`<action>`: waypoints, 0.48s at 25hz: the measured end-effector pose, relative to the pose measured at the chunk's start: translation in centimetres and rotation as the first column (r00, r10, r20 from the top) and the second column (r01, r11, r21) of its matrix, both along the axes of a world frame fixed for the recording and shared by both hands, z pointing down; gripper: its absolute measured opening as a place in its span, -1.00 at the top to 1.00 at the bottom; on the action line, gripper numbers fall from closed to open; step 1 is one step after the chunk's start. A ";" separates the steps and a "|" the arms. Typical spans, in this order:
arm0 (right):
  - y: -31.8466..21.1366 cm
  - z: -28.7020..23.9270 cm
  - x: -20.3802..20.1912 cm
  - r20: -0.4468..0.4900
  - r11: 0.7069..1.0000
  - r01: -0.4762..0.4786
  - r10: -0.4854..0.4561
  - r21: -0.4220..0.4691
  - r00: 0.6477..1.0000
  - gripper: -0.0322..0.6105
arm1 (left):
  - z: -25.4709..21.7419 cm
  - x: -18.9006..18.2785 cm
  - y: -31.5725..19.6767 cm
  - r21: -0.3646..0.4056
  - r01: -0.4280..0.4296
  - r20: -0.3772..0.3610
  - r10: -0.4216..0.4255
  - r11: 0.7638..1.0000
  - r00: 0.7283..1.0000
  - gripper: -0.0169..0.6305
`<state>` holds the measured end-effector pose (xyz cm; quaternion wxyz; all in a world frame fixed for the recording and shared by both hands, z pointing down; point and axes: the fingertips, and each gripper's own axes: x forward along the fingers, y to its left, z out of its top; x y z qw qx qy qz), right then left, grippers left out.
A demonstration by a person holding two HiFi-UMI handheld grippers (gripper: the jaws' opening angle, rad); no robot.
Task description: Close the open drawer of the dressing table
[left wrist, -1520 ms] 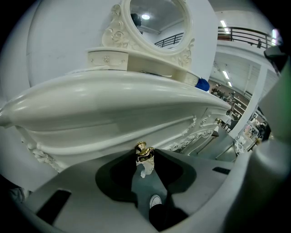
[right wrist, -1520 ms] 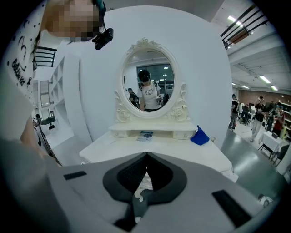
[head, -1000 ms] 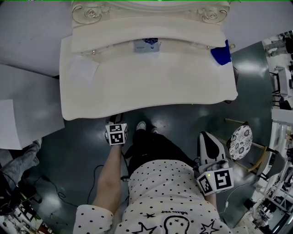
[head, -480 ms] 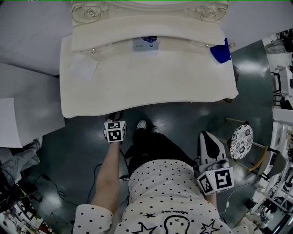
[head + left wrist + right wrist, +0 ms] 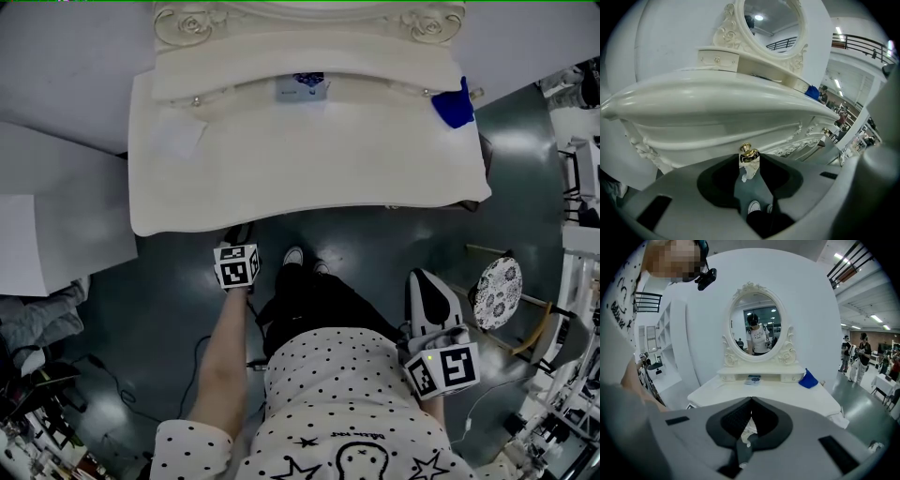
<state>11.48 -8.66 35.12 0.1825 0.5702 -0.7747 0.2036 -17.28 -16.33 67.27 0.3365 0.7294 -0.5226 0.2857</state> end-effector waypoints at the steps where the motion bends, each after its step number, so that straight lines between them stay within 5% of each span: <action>1: 0.2 0.0 0.1 0.001 1.000 -0.001 0.001 0.003 1.000 0.87 | -0.1 -0.1 0.2 0.003 0.008 0.002 -0.008 1.000 1.000 0.52; 5: 0.9 -0.2 0.6 0.009 1.000 -0.009 0.008 0.014 1.000 0.87 | -0.9 -0.7 1.2 0.032 0.043 -0.003 -0.043 0.999 0.999 0.52; 12: 2.2 -0.4 1.2 0.027 0.999 -0.010 0.009 0.041 1.000 0.87 | -3.3 -1.9 1.8 0.105 0.102 0.001 -0.102 0.989 0.995 0.91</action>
